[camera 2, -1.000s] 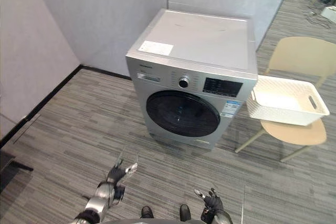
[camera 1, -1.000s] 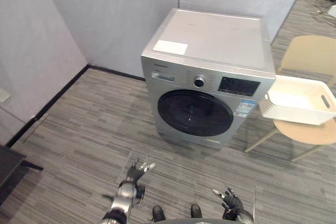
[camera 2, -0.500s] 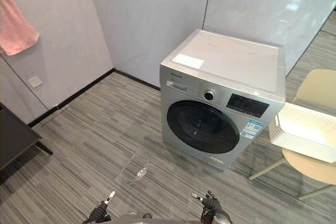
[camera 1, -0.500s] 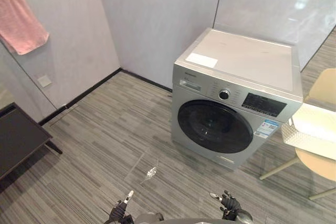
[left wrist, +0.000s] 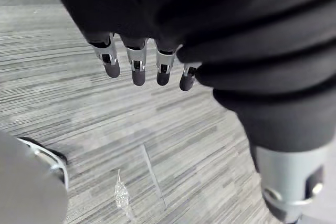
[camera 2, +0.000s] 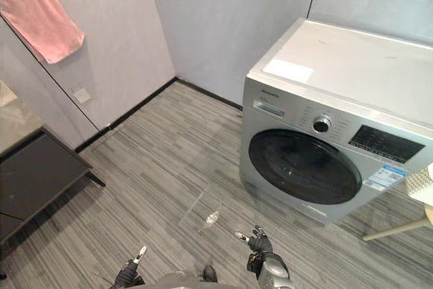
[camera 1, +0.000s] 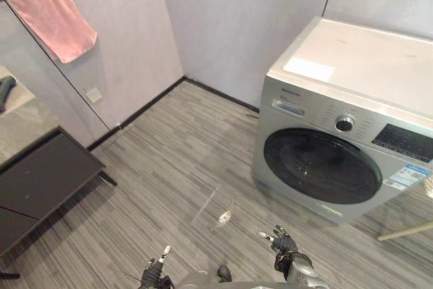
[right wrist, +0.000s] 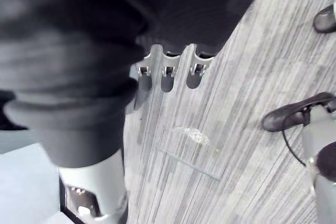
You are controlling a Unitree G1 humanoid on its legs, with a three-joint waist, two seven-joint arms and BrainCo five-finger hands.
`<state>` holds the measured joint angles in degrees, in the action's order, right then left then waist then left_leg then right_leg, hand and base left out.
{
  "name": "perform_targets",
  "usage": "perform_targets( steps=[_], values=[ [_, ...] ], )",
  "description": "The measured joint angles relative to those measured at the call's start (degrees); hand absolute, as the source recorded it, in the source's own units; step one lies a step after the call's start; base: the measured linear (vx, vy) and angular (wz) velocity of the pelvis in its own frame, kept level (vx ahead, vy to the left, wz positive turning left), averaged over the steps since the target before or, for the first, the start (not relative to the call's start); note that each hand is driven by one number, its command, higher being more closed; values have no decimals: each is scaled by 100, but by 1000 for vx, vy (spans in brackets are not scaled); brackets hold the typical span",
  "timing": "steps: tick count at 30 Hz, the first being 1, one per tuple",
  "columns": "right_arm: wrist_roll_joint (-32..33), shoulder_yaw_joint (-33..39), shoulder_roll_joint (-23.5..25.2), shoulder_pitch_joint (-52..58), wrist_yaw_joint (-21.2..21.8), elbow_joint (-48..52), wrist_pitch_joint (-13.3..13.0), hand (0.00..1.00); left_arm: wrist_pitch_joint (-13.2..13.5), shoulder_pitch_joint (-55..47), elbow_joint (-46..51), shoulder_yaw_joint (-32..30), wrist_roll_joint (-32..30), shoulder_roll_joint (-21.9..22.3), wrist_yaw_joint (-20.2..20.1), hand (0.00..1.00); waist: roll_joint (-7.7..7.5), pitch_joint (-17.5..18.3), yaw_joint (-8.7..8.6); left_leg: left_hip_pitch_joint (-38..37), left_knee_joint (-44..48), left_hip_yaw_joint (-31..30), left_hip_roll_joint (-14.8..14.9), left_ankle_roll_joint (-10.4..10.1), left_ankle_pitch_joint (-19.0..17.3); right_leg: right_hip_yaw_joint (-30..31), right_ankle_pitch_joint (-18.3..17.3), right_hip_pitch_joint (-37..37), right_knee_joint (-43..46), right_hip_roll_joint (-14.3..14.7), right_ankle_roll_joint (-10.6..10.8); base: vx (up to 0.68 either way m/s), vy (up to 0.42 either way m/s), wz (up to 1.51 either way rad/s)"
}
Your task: Pick up the laundry basket with both hands and put the clothes into the washing machine.
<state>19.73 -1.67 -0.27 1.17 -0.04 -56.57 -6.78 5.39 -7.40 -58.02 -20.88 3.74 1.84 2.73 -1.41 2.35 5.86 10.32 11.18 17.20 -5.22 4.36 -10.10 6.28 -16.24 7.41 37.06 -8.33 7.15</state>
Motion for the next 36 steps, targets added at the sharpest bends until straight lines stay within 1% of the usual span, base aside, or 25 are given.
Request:
perform_targets(
  steps=[1, 2, 3, 4, 6, 8, 9, 11, 12, 14, 15, 16, 17, 18, 19, 20, 23, 24, 25, 27, 28, 31, 33, 35, 36],
  values=[
    [-2, 0, 13, 96, 17, 26, -11, 0, 1, 17, 3, 268, 5, -118, -2, 0, -66, 70, -131, -190, -71, -209, -127, 50, 72, 20, 234, 329, 904, -38, 50, 382, 34, 98],
    [-2, 0, 19, 131, 22, 31, -7, 0, 0, 29, 5, 439, 8, -212, 2, 0, -126, 80, -219, -300, -89, -340, -191, 87, 66, 30, 343, 519, 1472, -65, 6, 381, -18, 101],
    [-2, 15, 0, 154, 20, 32, -7, 0, -4, 82, 4, 563, 9, -250, 18, 0, -173, 65, -259, -379, -83, -488, -198, 184, 113, -11, 314, 821, 1911, -11, -33, 329, -47, 65],
    [-2, 34, -9, 149, 14, 42, -6, 0, -13, 135, 6, 593, 13, -237, 35, 0, -184, 50, -230, -446, -110, -580, -193, 190, 116, -12, 279, 977, 2044, 39, -92, 215, -43, 56],
    [-1, 199, -13, 133, -30, 182, -10, 0, -13, 425, 22, 823, 19, -181, 120, 0, -138, -36, -259, -637, -196, -979, -101, 204, 128, -129, 45, 1407, 2051, 127, -391, 235, -113, 87],
    [4, 306, -30, 16, -102, 176, -17, 0, 5, 631, 24, 966, 21, -28, 134, 0, -32, -179, -359, -920, -260, -1304, 31, 184, 135, -130, -67, 1511, 1447, 137, -279, 220, -151, 94],
    [6, 358, -22, 6, -116, 187, -37, 0, 26, 713, 27, 1007, 22, 64, 133, 0, 50, -218, -358, -1087, -320, -1520, 147, 128, 124, -75, -52, 1526, 787, 142, -272, 234, -225, 89],
    [6, 372, -3, -24, -127, 188, -41, 0, 78, 758, 25, 1018, 20, 180, 127, 0, 77, -207, -377, -1131, -329, -1873, 314, -51, 69, 221, 168, 1480, -558, 126, -182, 275, -304, 95],
    [6, 383, 1, -51, -126, 184, -43, 0, 129, 770, 19, 1018, 17, 215, 117, 0, 48, -216, -375, -1114, -317, -2109, 391, -210, 2, 433, 509, 1427, -1435, 48, -176, 177, -258, 96],
    [12, 411, 11, -10, -130, 176, -39, 0, 133, 669, -7, 998, 7, 222, 104, 0, -93, -226, -381, -1138, -204, -2538, 443, -509, -157, 463, 1096, 1180, -2256, -307, -200, 215, -372, 115],
    [18, 410, 10, 4, -130, 171, -35, 0, 133, 616, -18, 986, 0, 197, 108, 0, -183, -224, -368, -1175, -167, -2621, 473, -610, -221, 260, 1433, 1071, -2291, -391, 65, 239, -601, 111],
    [39, 405, -28, 45, -126, 171, -26, 0, 120, 555, -170, 944, -53, 178, 102, 0, -21, -267, -365, -1196, -85, -2755, 732, -774, -311, -161, 1570, 937, -2123, -315, 198, 170, -499, 111],
    [43, 429, -108, 77, -133, 160, -13, 0, 109, 562, -254, 877, -188, 204, 89, 0, 117, -223, -385, -1215, -130, -2688, 940, -883, -258, -502, 1369, 863, -2025, -240, 145, 198, -535, 122],
    [41, 424, -197, 27, -126, 108, 12, 0, 102, 570, -361, 832, -295, 221, 79, 0, 198, -180, -364, -1233, -316, -2452, 1091, -1054, 2, -685, 1204, 875, -1869, -168, 44, 127, -288, 94],
    [31, 415, -233, -27, -117, 64, 30, 0, 97, 571, -390, 754, -348, 226, 63, 0, 205, -175, -350, -1250, -427, -2394, 1157, -1099, 157, -772, 1172, 866, -1852, -144, 11, 135, -347, 59],
    [-2, 409, -305, -201, -98, -132, 47, 0, 57, 578, -470, 675, -431, 209, 55, 0, 221, -156, -351, -1286, -664, -2323, 1258, -1237, 452, -903, 1161, 806, -1956, -44, -72, 99, -331, 34],
    [-33, 385, -469, -416, -77, -397, 61, 0, -4, 605, -602, 679, -446, 131, 8, 0, 314, -70, -401, -1124, -840, -2330, 1572, -1419, 891, -1277, 1328, 584, -2488, 221, -312, 106, -300, 42],
    [-33, 378, -478, -415, -75, -457, 58, 0, -5, 604, -640, 681, -438, 69, 10, 0, 263, -57, -505, -1005, -805, -2337, 1650, -1486, 1051, -1457, 1391, 469, -2699, 293, -393, 94, -203, 55],
    [-32, 380, -475, -417, -74, -497, 52, 0, -4, 609, -660, 685, -434, 38, 14, 0, 250, -57, -513, -950, -748, -2332, 1672, -1501, 1090, -1535, 1405, 413, -2769, 338, -415, 72, -156, 62],
    [-17, 383, -459, -390, -73, -722, 46, 0, -4, 650, -670, 776, -428, -122, 45, 0, 132, -91, -540, -496, 50, -2229, 1748, -1492, 1110, -1838, 1447, 142, -2985, 422, -544, 73, -157, 66],
    [-12, 383, -463, -345, -62, -804, 47, 0, -1, 654, -663, 854, -428, -192, 82, 0, 108, -117, -542, -277, 563, -1981, 1809, -1422, 1159, -1996, 1460, -53, -3041, 446, -592, 63, -145, 63],
    [-6, 402, -416, -41, 19, -847, 34, 0, 15, 645, -658, 1093, -431, -297, 115, 0, 38, -198, -536, -88, 1022, -1306, 1864, -1129, 1343, -2458, 1418, -516, -3132, 363, -703, 35, -121, 77],
    [5, 457, -482, 50, 1, -846, 18, 0, 12, 629, -663, 1255, -449, -280, 104, 0, 127, -203, -544, -64, 713, -982, 1640, -1094, 1351, -2680, 1405, -538, -3126, 312, -705, -9, -21, 68],
    [46, 661, -507, 122, -19, -846, 12, 0, 8, 589, -686, 1256, -450, -295, 107, 0, 218, -257, -556, -254, -230, -863, 1316, -1090, 1358, -2880, 1377, -507, -3121, 346, -671, -47, 32, 61],
    [99, 685, -527, 158, -24, -838, 11, 0, 2, 549, -689, 1249, -498, -302, 105, 0, 282, -258, -561, -350, -539, -865, 1286, -1072, 1347, -2910, 1321, -497, -3123, 416, -623, -83, 86, 49]
  ],
)
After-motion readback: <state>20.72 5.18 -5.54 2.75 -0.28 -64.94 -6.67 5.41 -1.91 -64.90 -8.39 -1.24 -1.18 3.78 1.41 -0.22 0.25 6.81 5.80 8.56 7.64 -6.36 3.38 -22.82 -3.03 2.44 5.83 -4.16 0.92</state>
